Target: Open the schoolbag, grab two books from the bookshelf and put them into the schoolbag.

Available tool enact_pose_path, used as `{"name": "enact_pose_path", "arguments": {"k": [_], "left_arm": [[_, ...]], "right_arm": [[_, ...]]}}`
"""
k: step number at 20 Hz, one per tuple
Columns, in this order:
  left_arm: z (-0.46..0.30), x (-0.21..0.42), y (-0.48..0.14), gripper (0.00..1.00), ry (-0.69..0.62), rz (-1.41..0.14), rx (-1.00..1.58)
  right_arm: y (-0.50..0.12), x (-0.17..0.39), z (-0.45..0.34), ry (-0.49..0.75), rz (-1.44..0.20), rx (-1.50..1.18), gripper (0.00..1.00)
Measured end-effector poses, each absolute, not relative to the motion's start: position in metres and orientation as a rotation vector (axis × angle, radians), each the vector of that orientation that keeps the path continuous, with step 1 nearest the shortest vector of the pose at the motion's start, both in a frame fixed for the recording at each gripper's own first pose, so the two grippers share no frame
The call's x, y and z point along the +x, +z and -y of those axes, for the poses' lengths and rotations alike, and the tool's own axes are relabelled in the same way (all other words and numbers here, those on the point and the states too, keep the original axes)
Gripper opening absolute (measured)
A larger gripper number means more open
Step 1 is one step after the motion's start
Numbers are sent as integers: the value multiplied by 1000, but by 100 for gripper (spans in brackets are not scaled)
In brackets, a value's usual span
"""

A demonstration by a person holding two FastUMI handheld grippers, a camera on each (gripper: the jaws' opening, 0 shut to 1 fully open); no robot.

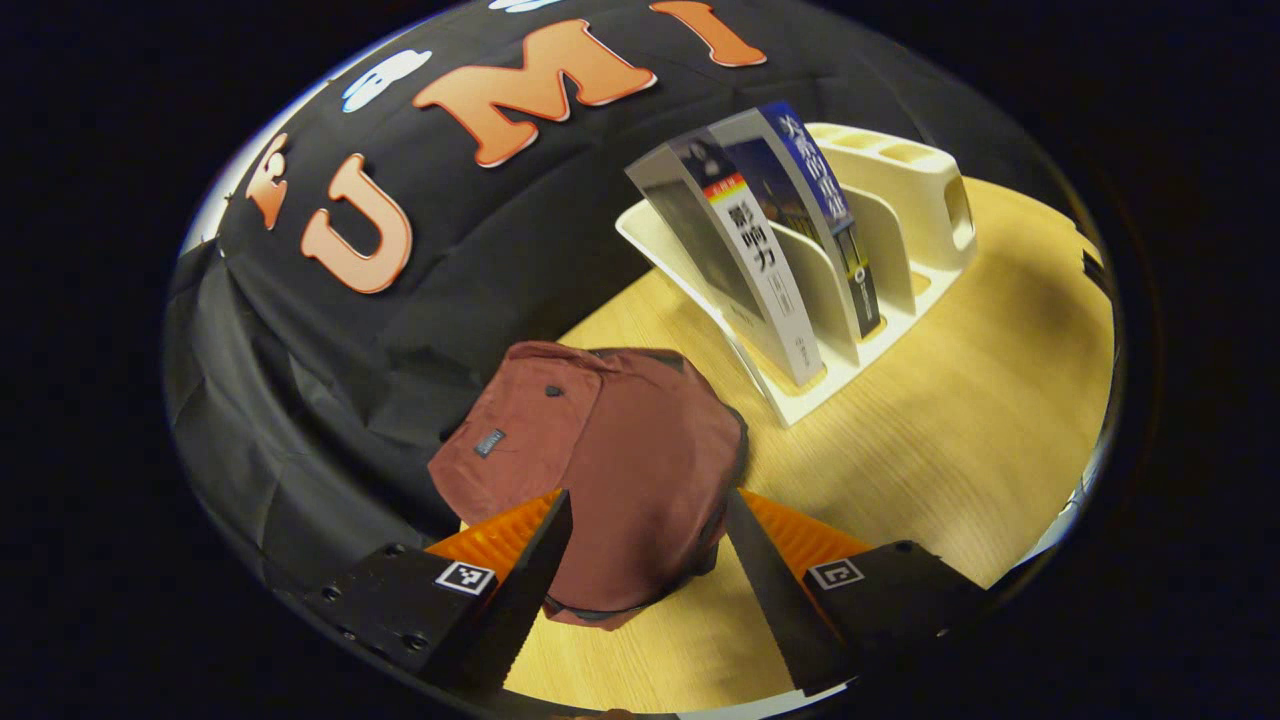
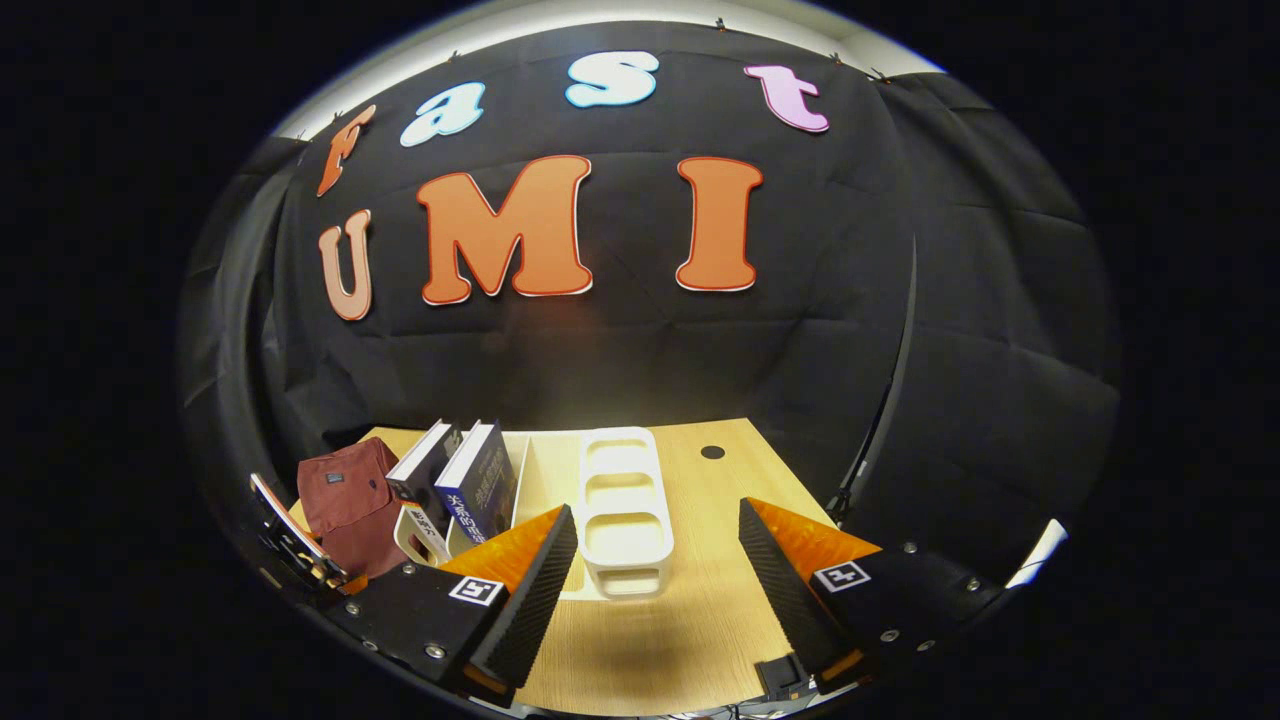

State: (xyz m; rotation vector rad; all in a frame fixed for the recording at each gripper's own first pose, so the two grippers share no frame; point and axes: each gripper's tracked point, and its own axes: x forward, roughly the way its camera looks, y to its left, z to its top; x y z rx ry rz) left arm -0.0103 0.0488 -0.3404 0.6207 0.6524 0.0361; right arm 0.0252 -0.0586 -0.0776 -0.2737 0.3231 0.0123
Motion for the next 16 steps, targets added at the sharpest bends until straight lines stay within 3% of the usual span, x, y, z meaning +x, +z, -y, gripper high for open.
{"name": "enact_pose_path", "arguments": {"k": [5, 13, 15, 16], "left_arm": [[-63, 16, -401, 98, 0, -746, 725], [-70, 22, -404, 95, -43, -810, 671], [-67, 22, -398, 83, -49, -797, 673], [-67, 21, -396, 64, -52, -795, 676]], "right_arm": [[-79, 25, 65, -33, -340, -271, 97], [-84, 30, 47, -8, -346, -247, 97], [-84, 31, 46, -6, -349, -243, 97], [-84, 32, 46, -6, -350, -238, 97]]}}
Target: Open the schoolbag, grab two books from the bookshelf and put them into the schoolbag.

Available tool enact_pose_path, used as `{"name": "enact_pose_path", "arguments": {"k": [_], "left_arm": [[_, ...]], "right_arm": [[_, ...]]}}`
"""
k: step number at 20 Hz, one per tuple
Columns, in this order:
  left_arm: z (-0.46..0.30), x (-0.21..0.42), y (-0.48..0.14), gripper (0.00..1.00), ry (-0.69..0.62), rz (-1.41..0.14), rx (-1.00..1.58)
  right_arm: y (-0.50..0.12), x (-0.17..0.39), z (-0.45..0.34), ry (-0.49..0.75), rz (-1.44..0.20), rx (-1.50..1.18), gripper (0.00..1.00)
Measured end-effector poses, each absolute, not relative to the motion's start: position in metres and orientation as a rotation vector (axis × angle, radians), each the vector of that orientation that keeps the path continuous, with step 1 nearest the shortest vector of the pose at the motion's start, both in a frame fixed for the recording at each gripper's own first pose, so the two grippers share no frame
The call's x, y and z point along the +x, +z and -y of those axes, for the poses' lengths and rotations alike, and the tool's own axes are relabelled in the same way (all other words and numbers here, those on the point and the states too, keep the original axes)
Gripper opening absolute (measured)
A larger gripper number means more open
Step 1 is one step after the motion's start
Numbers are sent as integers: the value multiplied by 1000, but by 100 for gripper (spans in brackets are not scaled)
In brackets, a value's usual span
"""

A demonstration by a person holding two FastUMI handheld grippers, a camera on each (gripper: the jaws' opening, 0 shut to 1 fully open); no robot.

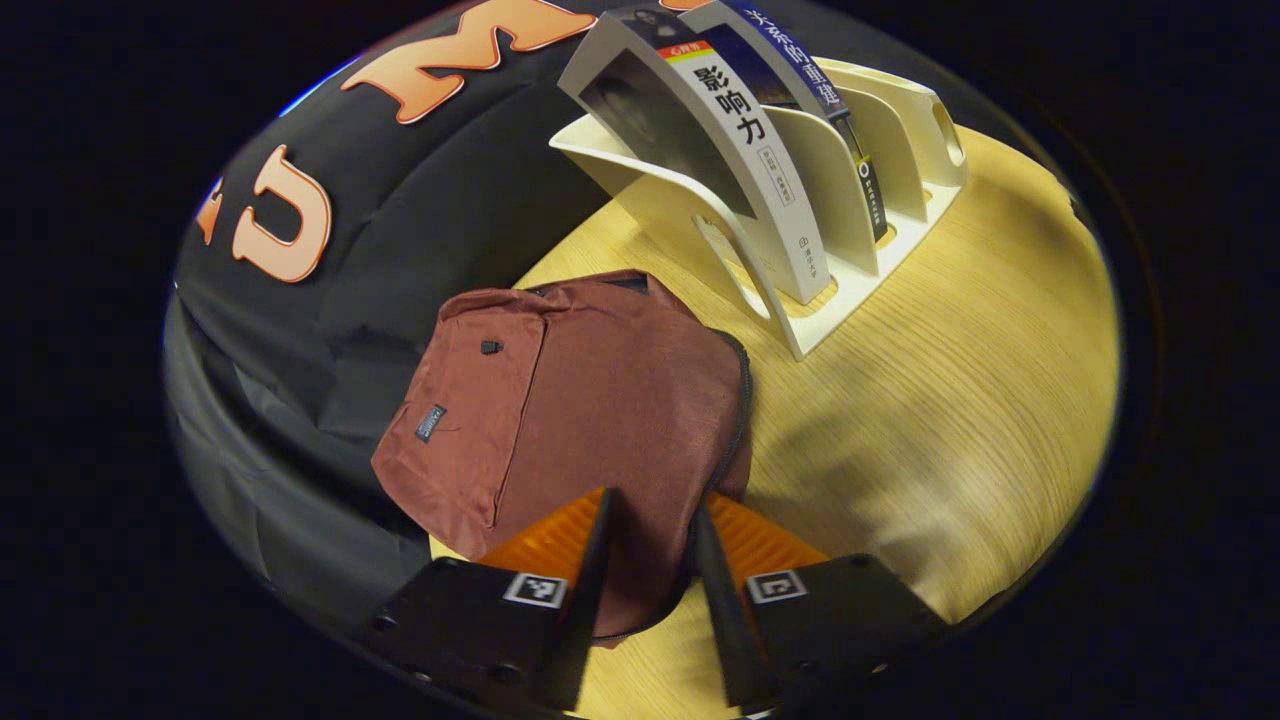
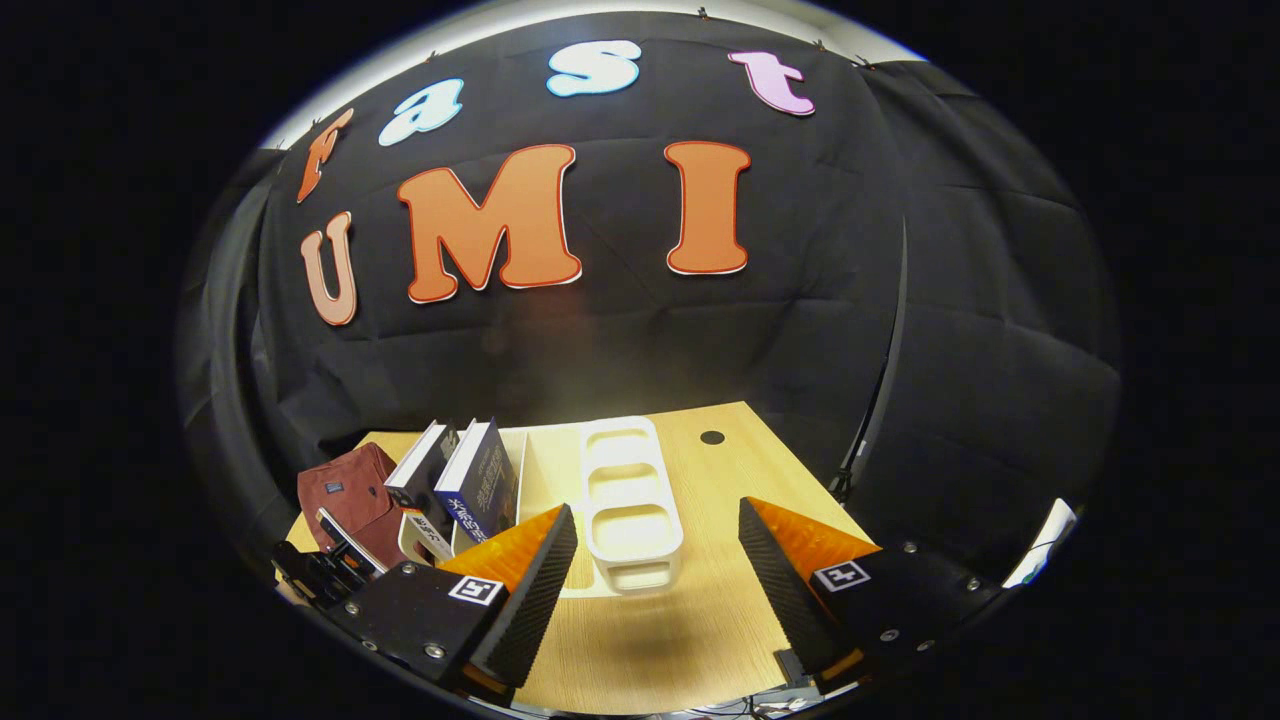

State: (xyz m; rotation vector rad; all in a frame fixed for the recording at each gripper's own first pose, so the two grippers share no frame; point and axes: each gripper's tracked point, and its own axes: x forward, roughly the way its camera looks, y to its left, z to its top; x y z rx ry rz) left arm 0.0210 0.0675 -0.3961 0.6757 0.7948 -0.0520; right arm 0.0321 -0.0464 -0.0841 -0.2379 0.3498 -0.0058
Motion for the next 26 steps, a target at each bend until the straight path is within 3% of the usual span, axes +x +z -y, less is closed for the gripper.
{"name": "enact_pose_path", "arguments": {"k": [1, 4, 5, 6, 15, 26], "left_arm": [[-68, 21, -392, 45, -45, -791, 678], [-75, 25, -383, 25, -5, -795, 682], [-77, 24, -381, 24, 9, -813, 675], [-77, 23, -382, 7, 3, -834, 666], [-77, 25, -364, 1, -78, -900, 587], [-121, 44, -260, 1, -217, -962, 488]], "right_arm": [[-84, 33, 47, -5, -351, -229, 97], [-84, 34, 50, -11, -355, -203, 97], [-84, 33, 50, -12, -355, -196, 97], [-84, 33, 51, -12, -353, -190, 97], [-85, 29, 52, 58, -408, -43, 97], [-103, 9, -26, 236, -513, -4, 97]]}}
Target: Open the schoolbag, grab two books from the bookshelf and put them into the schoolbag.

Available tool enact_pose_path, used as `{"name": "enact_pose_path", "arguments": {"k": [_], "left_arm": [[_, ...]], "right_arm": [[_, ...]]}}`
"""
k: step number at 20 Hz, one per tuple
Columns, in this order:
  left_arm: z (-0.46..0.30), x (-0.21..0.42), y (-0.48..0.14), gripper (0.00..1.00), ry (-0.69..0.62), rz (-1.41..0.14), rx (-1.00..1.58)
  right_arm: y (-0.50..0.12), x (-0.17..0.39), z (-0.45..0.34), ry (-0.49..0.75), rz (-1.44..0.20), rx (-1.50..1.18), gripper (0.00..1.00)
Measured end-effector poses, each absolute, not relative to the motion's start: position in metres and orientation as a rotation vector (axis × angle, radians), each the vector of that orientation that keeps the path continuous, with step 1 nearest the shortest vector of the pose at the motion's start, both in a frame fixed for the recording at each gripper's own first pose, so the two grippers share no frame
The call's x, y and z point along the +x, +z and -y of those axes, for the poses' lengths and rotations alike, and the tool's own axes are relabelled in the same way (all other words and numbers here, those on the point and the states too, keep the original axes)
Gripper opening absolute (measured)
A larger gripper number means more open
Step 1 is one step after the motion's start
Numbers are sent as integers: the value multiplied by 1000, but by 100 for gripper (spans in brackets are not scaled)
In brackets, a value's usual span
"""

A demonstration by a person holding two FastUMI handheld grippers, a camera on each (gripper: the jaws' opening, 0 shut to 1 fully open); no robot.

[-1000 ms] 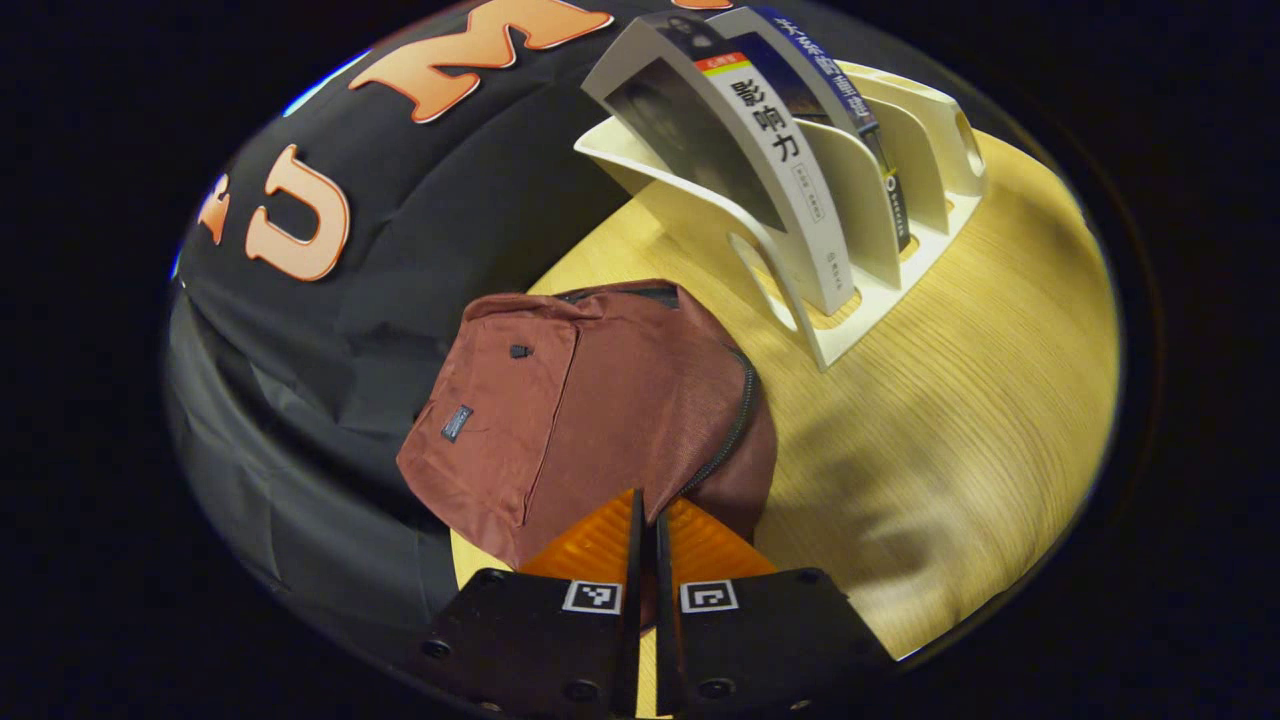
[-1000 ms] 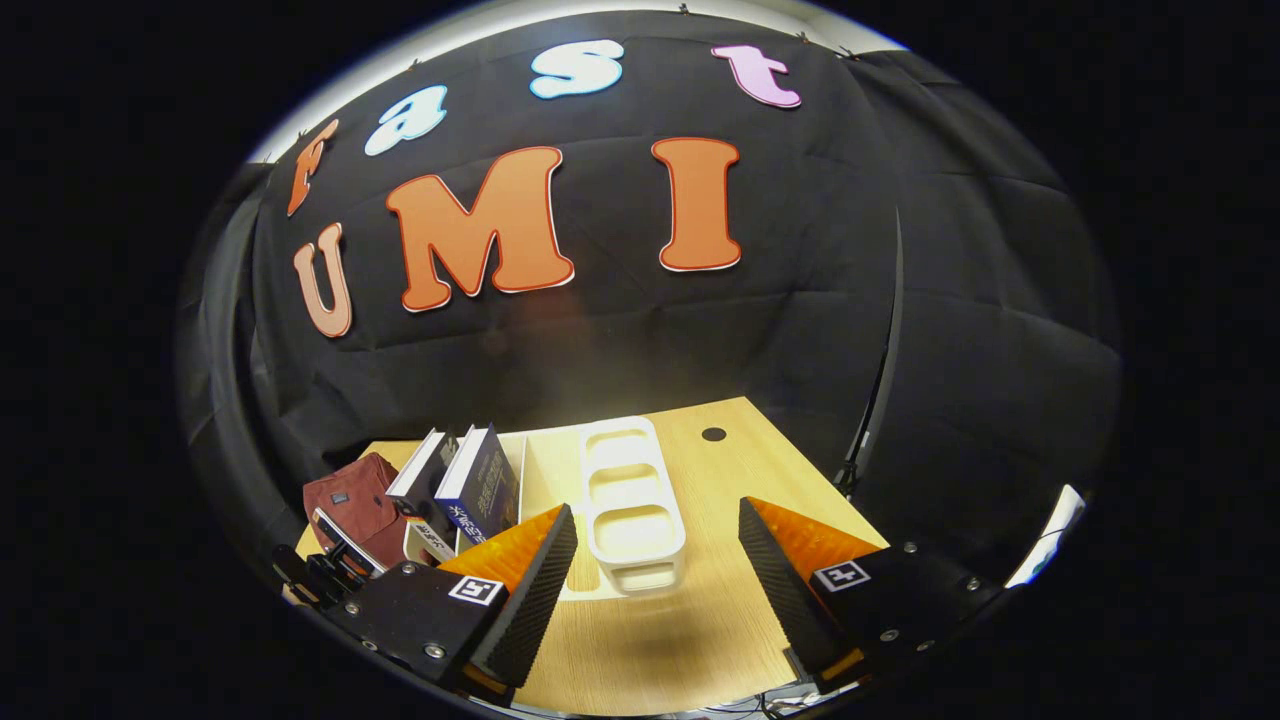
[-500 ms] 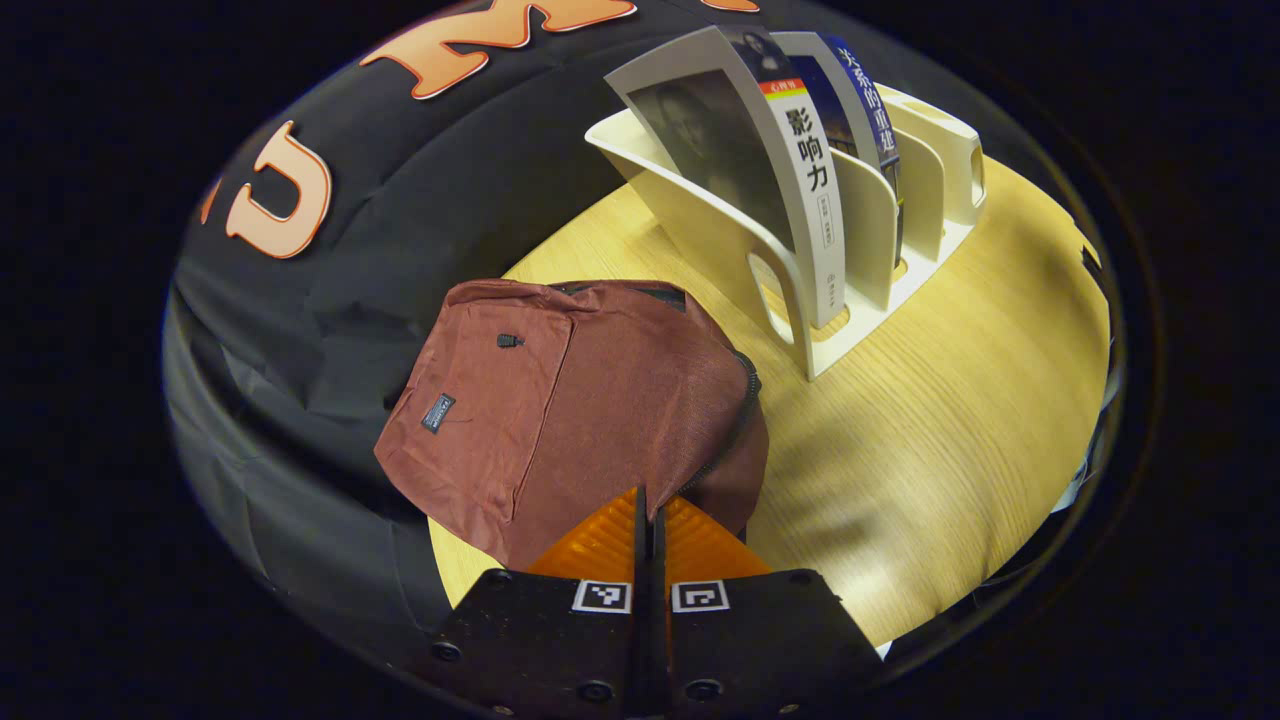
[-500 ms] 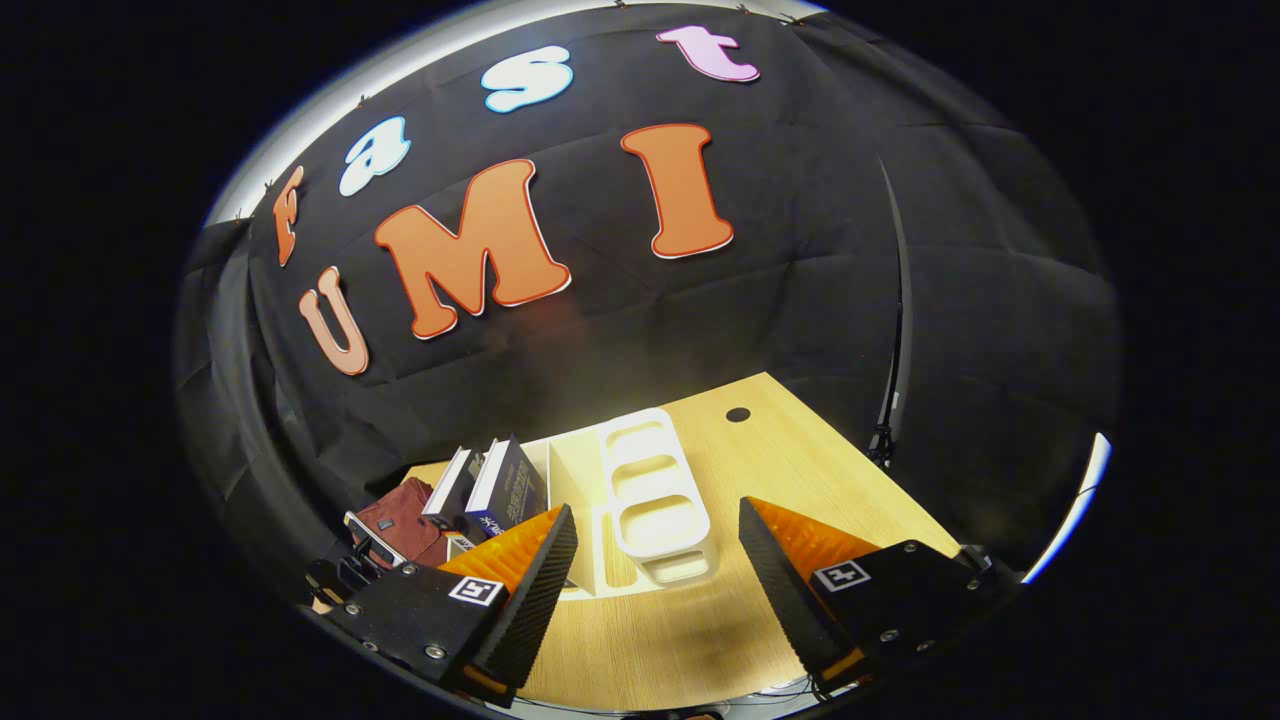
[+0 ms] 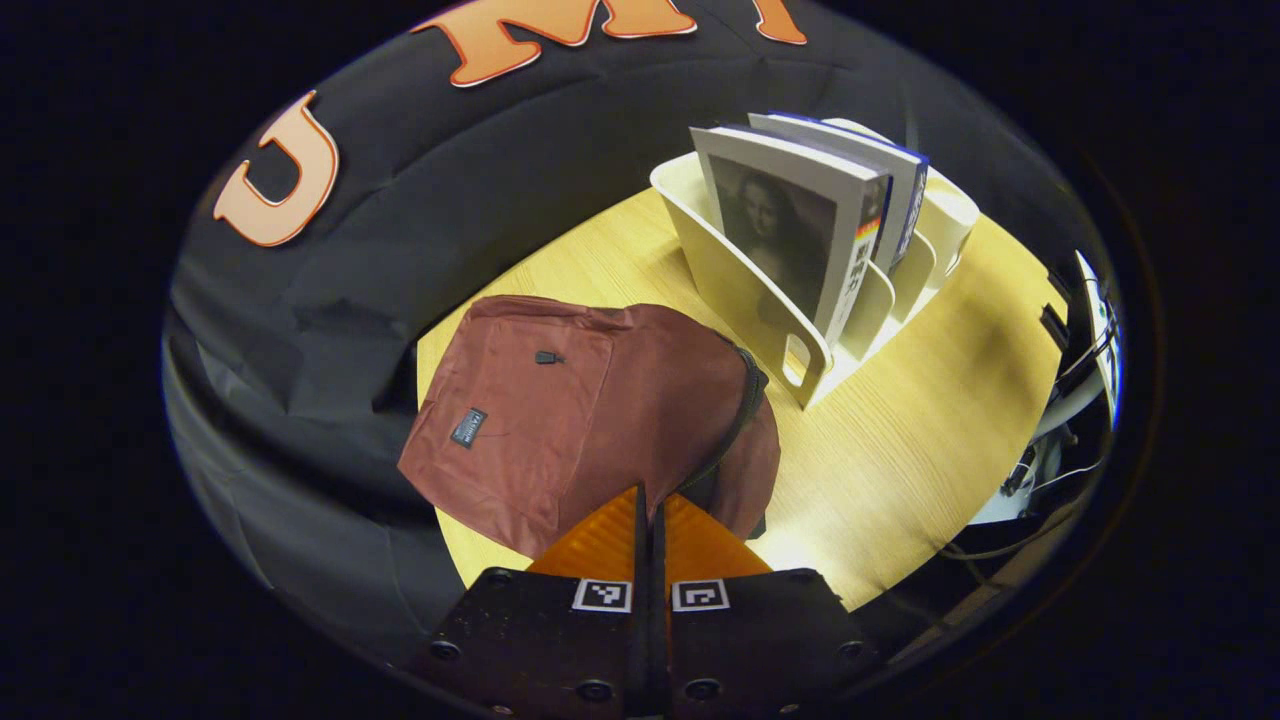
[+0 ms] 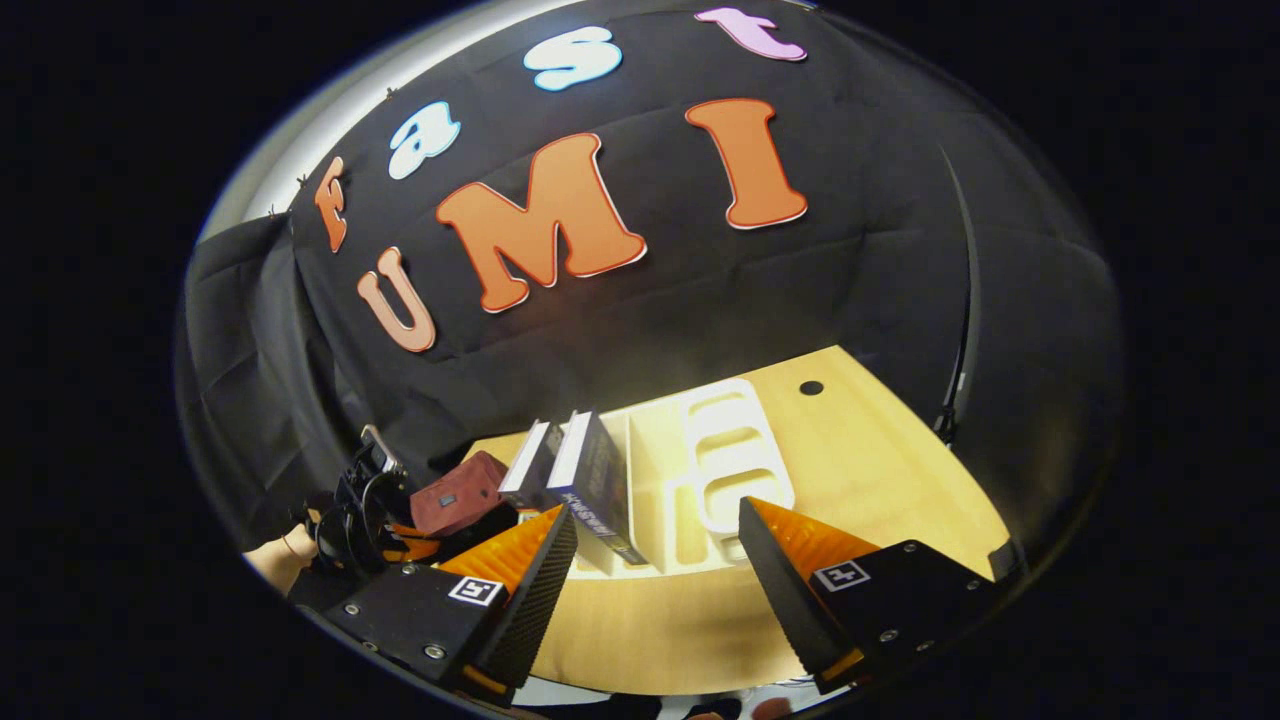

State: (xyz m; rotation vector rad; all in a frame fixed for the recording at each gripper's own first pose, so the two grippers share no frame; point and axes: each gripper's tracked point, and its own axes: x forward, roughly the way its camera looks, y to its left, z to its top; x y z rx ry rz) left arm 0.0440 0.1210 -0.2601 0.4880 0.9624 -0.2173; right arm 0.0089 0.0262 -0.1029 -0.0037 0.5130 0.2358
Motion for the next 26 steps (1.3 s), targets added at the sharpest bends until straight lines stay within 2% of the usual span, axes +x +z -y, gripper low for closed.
{"name": "enact_pose_path", "arguments": {"k": [8, 13, 22, 24, 26], "left_arm": [[-160, 97, -175, 1, -280, -762, 541], [-168, 104, -170, 0, -364, -749, 472], [-181, 108, -180, 1, -438, -759, 444], [-185, 109, -184, 1, -441, -766, 425], [-188, 110, -184, 1, -443, -760, 414]], "right_arm": [[-119, 0, -105, 234, -522, -44, 97], [-119, 9, -142, 216, -563, -64, 97], [-125, 69, -230, 302, -897, -170, 97], [-134, 86, -244, 306, -1003, -189, 97], [-152, 104, -253, 255, -1104, -215, 98]]}}
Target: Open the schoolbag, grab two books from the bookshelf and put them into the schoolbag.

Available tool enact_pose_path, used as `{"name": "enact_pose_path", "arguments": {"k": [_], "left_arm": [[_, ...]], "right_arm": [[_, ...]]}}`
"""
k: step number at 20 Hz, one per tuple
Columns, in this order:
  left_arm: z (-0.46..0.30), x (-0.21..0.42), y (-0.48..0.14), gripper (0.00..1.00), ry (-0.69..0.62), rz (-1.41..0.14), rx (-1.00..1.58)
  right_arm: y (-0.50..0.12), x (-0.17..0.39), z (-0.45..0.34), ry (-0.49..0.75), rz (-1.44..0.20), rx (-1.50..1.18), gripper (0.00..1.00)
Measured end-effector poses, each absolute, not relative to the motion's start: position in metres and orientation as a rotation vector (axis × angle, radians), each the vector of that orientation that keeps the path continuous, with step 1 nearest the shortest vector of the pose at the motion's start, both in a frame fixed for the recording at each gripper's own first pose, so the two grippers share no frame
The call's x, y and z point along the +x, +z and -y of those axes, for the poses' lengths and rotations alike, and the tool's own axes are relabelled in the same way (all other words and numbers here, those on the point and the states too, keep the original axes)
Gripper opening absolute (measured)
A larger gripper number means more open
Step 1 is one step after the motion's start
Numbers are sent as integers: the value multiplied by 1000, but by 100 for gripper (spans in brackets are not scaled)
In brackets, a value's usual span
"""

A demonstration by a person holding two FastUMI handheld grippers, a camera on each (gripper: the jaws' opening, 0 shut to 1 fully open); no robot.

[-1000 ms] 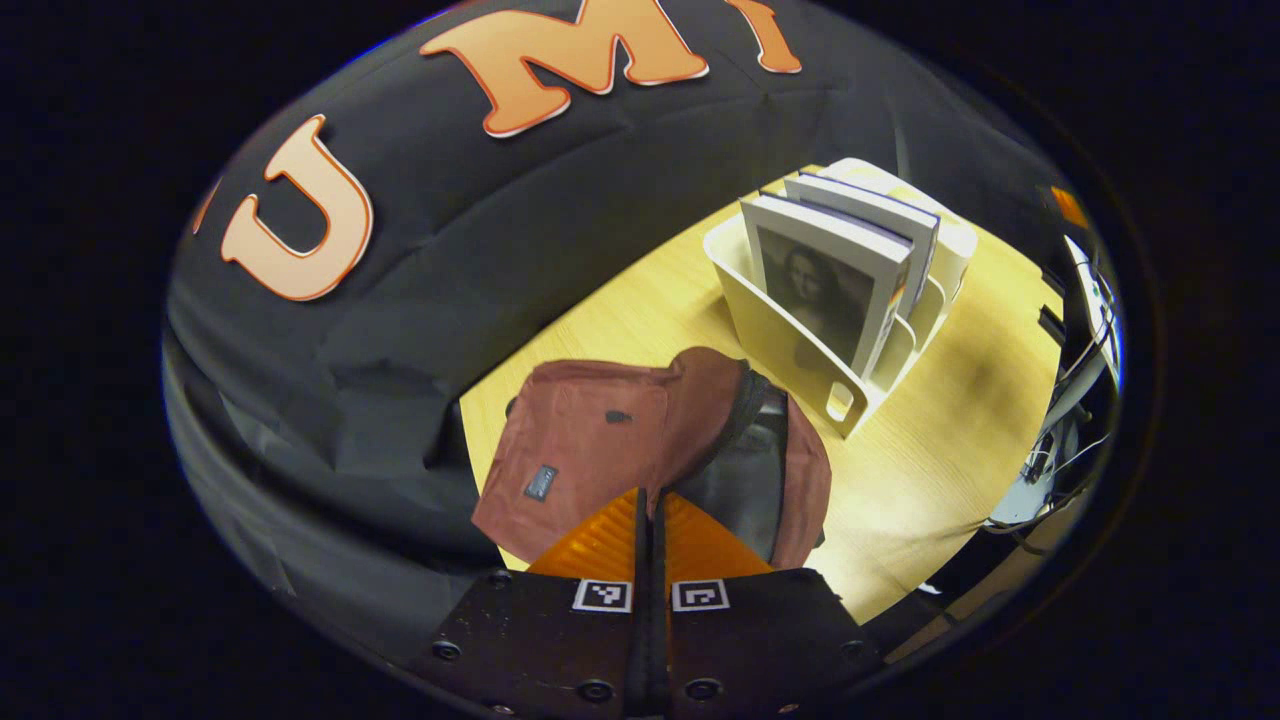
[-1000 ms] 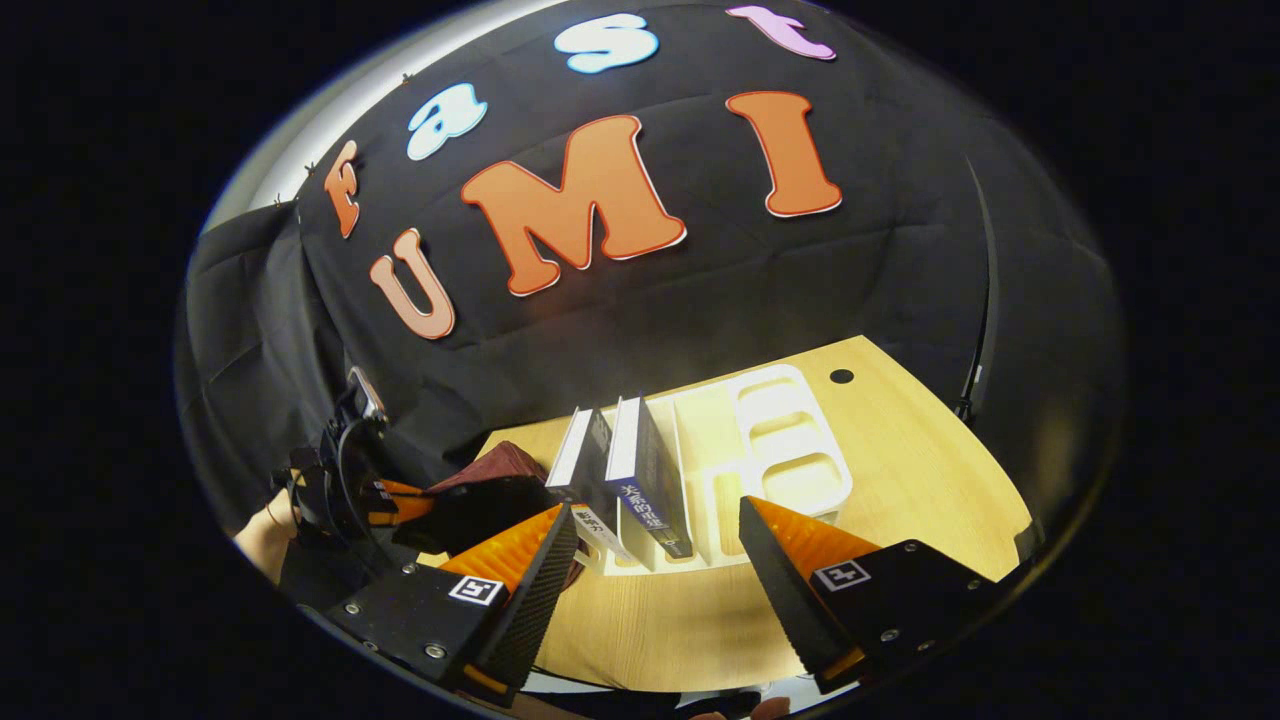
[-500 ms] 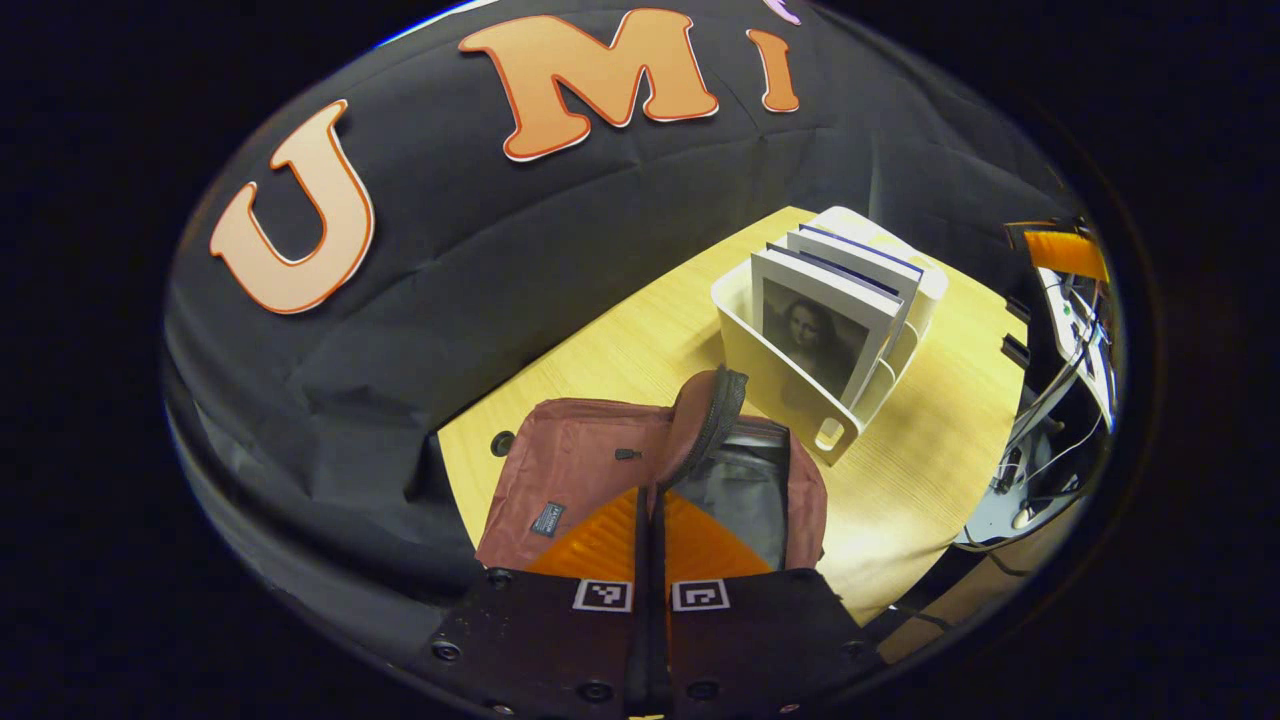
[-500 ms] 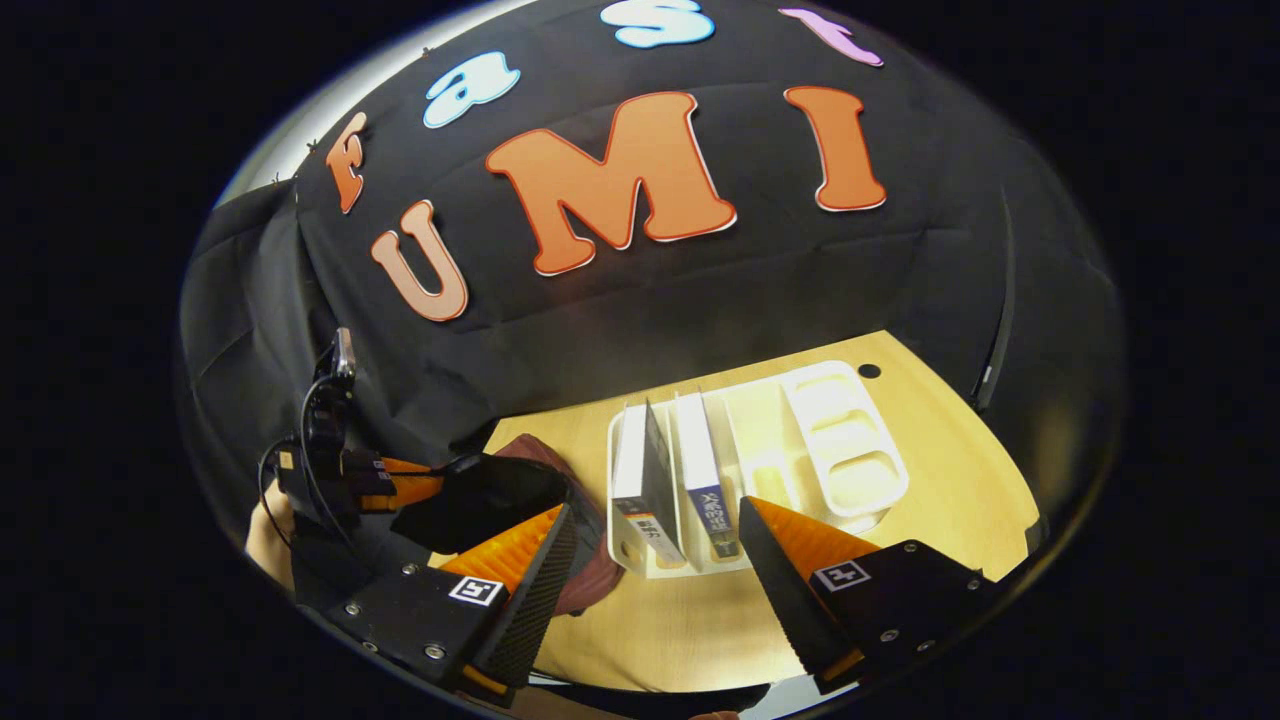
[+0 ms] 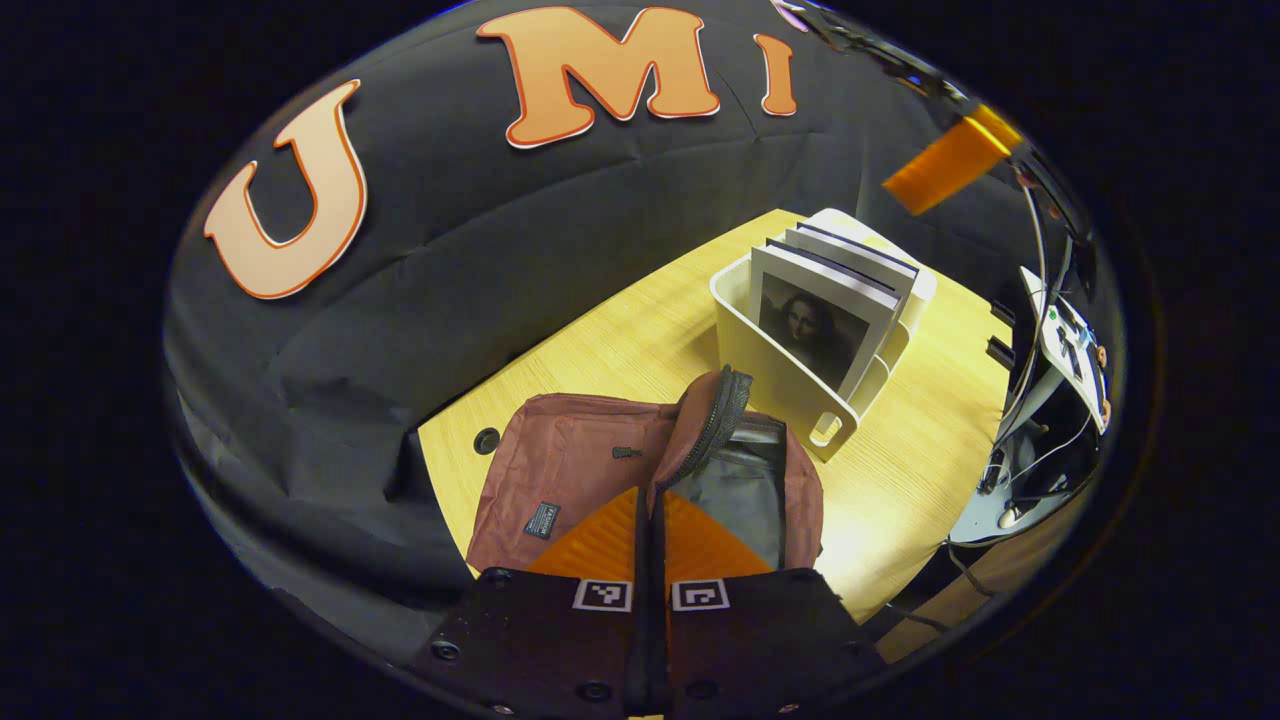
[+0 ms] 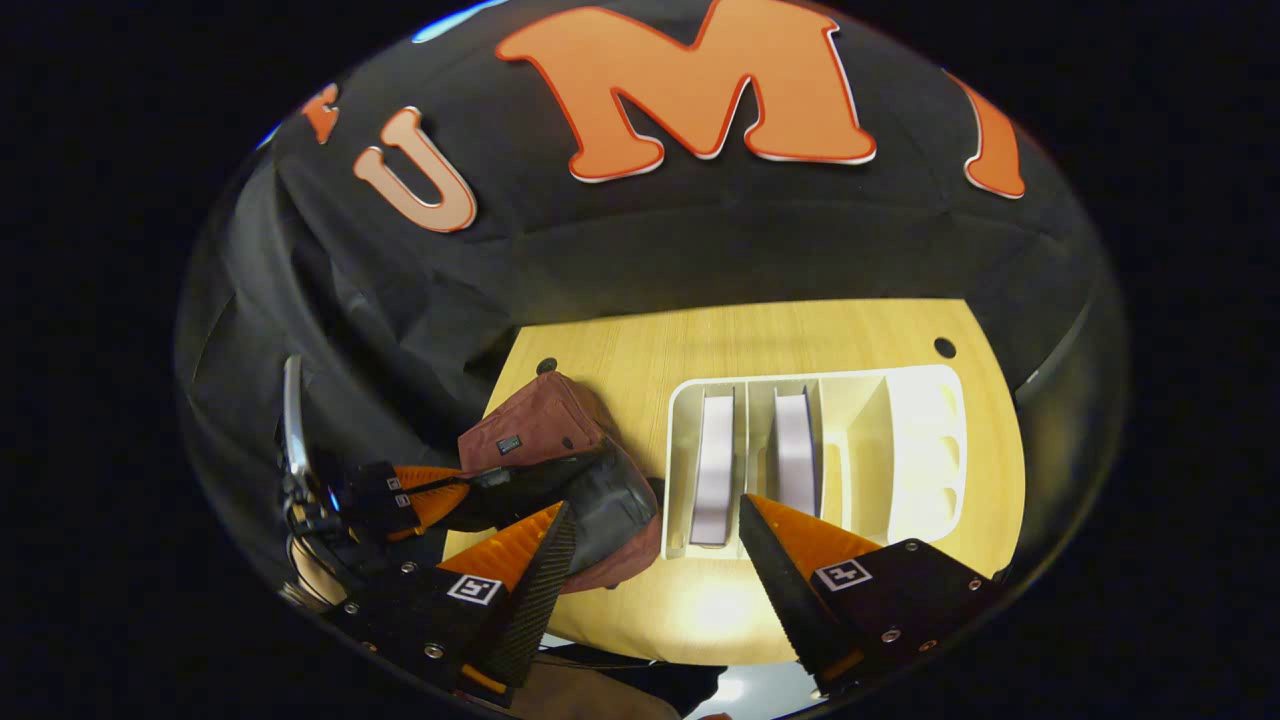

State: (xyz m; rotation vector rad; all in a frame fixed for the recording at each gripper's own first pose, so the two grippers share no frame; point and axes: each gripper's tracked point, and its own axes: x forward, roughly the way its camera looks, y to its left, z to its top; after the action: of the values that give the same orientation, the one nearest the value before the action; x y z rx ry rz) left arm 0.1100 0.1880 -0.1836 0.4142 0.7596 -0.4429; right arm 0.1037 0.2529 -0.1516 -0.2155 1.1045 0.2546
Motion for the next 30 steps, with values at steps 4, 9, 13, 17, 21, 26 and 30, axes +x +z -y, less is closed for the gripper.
{"name": "enact_pose_path", "arguments": {"k": [4, 9, 13, 17, 21, 26, 30], "left_arm": [[-195, 111, -186, 1, -431, -758, 379], [-195, 109, -190, 0, -450, -762, 354], [-196, 110, -193, 1, -459, -770, 349], [-197, 109, -198, 1, -470, -782, 339], [-199, 111, -197, 1, -464, -783, 347], [-198, 109, -199, 1, -464, -793, 343], [-197, 107, -200, 1, -457, -803, 336]], "right_arm": [[-198, 123, -255, 175, -1302, -275, 98], [-231, 142, -237, 75, -1401, -381, 98], [-254, 145, -228, 45, -1465, -414, 98], [-267, 146, -225, 28, -1511, -439, 99], [-284, 145, -220, 10, -1547, -456, 88], [-295, 152, -212, -37, -1526, -432, 41], [-283, 154, -213, -52, -1502, -395, 27]]}}
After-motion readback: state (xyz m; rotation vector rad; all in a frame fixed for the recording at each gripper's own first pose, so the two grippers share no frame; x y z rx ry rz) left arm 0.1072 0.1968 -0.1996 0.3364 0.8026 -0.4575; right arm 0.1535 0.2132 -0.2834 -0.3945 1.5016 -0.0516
